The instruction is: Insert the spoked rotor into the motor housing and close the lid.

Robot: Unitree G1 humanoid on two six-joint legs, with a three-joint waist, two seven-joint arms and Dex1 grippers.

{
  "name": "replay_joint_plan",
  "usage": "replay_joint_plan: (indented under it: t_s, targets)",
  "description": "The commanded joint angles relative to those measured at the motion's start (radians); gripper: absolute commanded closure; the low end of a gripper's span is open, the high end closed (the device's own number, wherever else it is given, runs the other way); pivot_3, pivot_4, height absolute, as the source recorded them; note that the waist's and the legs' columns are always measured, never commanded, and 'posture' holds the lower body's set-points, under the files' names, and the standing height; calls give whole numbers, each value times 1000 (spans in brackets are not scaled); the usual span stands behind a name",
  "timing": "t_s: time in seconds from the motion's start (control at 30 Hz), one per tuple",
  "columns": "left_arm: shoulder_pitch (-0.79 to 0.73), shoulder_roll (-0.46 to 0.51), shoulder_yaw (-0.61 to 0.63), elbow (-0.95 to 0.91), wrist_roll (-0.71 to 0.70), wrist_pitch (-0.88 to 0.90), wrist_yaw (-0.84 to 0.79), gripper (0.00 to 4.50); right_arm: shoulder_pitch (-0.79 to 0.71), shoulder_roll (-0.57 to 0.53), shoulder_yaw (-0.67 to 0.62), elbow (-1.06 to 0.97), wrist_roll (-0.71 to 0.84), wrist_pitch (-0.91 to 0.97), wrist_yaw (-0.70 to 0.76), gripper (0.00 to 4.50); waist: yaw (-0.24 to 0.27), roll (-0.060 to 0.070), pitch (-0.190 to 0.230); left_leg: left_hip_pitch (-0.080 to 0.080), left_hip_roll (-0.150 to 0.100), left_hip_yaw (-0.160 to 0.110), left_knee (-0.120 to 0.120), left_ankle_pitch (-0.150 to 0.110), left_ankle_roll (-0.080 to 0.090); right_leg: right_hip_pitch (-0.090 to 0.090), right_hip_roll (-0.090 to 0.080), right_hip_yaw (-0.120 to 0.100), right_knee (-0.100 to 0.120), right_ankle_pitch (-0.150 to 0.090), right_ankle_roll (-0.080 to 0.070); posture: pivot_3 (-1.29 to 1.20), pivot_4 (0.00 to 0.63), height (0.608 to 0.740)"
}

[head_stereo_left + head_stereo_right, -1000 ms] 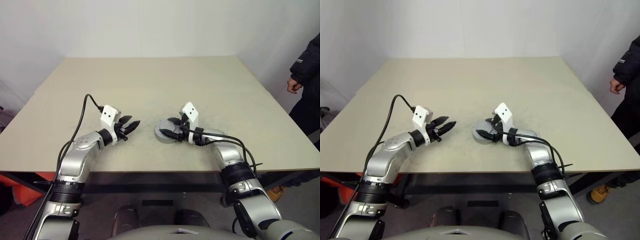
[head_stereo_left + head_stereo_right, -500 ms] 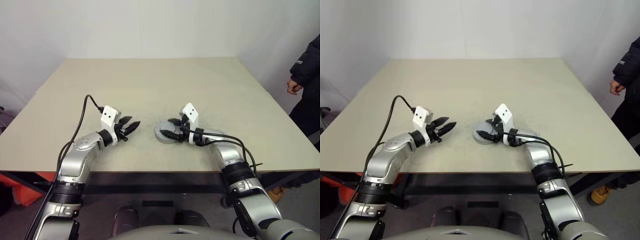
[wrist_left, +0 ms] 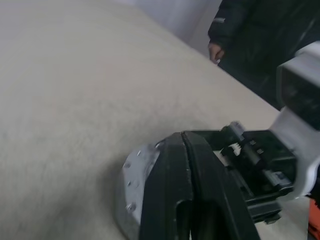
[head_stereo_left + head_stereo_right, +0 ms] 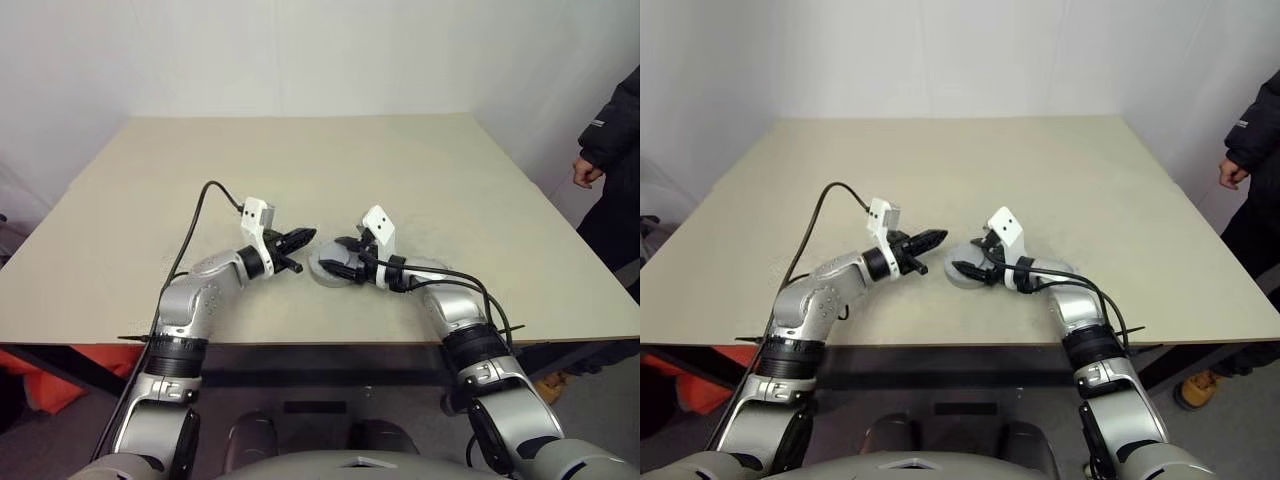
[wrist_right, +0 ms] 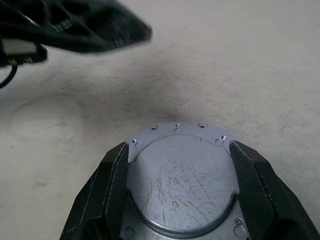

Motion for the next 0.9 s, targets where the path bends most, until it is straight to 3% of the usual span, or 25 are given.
replay_joint_plan:
  t_s: [0.03,0.37,0.67,0.8,0.9]
  targets:
    - [-41,-6,22,20,-22,4,-11,4486,5,-10,-1,-10,-17,17,-22,1430,0,0,0,0,0,0,0,0,0,0,0,0,0,0,0,0,0,740]
    - [-67,5,-54,152,34,107,-13,4486,-6,-7,-8,-22,-18,29,-52,1430,0,0,0,0,0,0,0,0,0,0,0,0,-1,0,0,0,0,740]
    - [-50,13,-79,154,59,133,-8,4486,-19,-4,-17,-18,-6,67,-63,1430,0,0,0,2,0,0,0,0,0,2,-1,0,-3,0,1,0,0,740]
    - [-48,14,-75,147,57,135,-9,4500,-31,-7,-25,-34,14,88,-49,119,1,0,0,2,0,0,0,0,0,2,-1,0,-3,0,1,0,0,740]
    - [-47,14,-74,142,56,139,-11,4500,-31,-3,-36,-66,1,61,-83,28,1,0,0,2,0,0,0,0,0,2,-1,0,-3,0,1,0,0,740]
